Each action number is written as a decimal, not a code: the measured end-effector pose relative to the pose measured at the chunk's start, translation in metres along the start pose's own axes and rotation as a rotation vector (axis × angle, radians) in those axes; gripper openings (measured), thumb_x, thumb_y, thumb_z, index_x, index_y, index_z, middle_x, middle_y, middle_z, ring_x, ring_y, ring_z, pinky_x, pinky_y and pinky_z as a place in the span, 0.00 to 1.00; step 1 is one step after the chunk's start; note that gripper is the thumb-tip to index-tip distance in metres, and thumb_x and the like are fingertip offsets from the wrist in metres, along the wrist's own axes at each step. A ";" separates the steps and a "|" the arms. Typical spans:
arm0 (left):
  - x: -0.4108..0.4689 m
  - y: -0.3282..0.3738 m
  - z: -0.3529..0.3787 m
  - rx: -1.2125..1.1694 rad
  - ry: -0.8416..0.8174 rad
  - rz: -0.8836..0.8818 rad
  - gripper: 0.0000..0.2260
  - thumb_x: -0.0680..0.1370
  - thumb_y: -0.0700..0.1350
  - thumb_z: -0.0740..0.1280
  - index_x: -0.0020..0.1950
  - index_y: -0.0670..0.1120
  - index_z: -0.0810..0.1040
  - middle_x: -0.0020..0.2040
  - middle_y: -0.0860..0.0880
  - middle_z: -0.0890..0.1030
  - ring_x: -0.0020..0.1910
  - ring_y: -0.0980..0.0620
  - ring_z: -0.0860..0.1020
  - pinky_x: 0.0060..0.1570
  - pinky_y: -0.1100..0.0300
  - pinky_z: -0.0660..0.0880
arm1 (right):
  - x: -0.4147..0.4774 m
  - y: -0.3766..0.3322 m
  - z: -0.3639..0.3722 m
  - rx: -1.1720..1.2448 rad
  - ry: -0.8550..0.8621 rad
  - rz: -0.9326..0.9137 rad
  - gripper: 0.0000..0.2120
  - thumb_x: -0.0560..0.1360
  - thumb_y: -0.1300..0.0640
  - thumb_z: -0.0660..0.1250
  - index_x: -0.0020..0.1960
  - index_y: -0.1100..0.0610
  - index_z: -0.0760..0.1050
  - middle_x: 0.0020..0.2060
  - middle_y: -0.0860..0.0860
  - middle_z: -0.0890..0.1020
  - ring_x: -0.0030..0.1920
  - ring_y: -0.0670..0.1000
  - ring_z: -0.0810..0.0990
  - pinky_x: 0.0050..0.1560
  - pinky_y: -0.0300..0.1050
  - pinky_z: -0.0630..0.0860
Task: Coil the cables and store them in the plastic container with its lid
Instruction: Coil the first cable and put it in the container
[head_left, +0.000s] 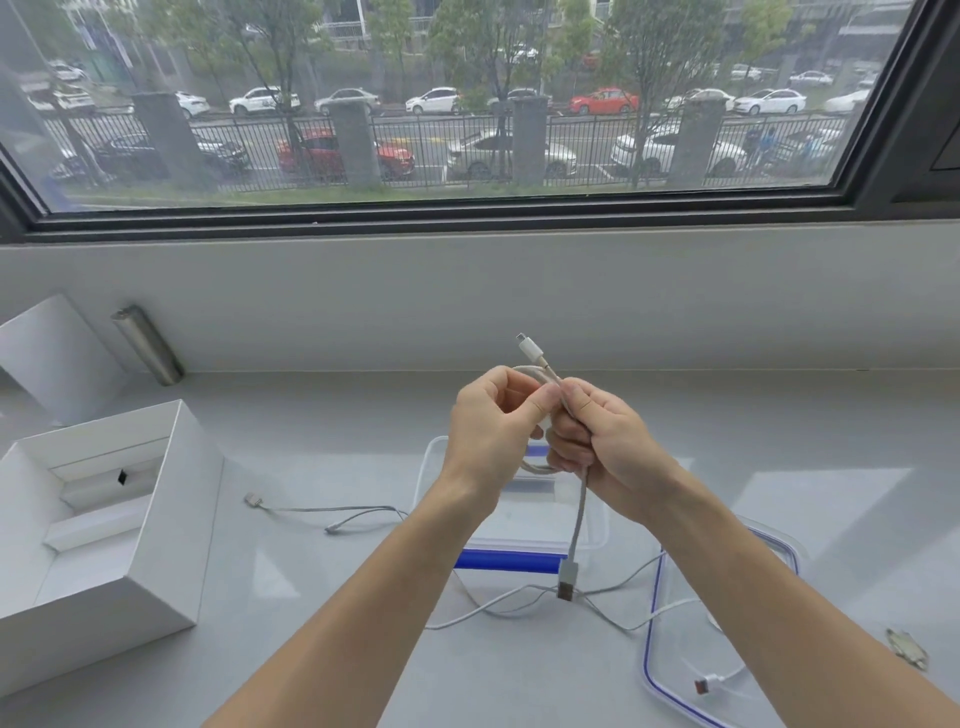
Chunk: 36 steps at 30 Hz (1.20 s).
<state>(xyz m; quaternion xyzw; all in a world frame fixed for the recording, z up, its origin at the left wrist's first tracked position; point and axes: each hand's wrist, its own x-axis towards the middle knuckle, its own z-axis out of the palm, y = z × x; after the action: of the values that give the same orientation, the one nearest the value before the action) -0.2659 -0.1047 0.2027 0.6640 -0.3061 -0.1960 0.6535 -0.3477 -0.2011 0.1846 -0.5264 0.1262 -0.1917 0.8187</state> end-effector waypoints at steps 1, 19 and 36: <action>-0.001 -0.001 -0.002 0.028 -0.021 0.029 0.06 0.74 0.42 0.70 0.39 0.42 0.78 0.31 0.48 0.77 0.31 0.53 0.75 0.29 0.65 0.71 | 0.001 0.000 -0.001 0.038 0.015 -0.018 0.14 0.82 0.55 0.51 0.40 0.58 0.68 0.23 0.47 0.59 0.22 0.45 0.56 0.26 0.39 0.59; -0.070 -0.044 -0.013 -0.302 -0.364 -0.009 0.12 0.70 0.49 0.73 0.53 0.52 0.82 0.46 0.45 0.85 0.47 0.47 0.82 0.50 0.55 0.78 | 0.016 -0.006 -0.004 0.525 0.147 -0.105 0.16 0.82 0.54 0.51 0.38 0.56 0.68 0.20 0.46 0.60 0.18 0.44 0.57 0.21 0.36 0.58; -0.043 -0.042 -0.025 -0.633 -0.060 -0.460 0.13 0.80 0.48 0.57 0.42 0.42 0.75 0.26 0.48 0.76 0.27 0.53 0.76 0.28 0.64 0.72 | -0.002 -0.005 0.008 0.541 -0.086 0.125 0.14 0.78 0.54 0.54 0.37 0.57 0.69 0.22 0.46 0.55 0.21 0.46 0.51 0.21 0.36 0.58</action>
<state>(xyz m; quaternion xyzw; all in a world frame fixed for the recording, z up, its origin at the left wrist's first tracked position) -0.2749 -0.0596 0.1565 0.4750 -0.0929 -0.4414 0.7556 -0.3475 -0.1956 0.1929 -0.2877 0.0681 -0.1450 0.9442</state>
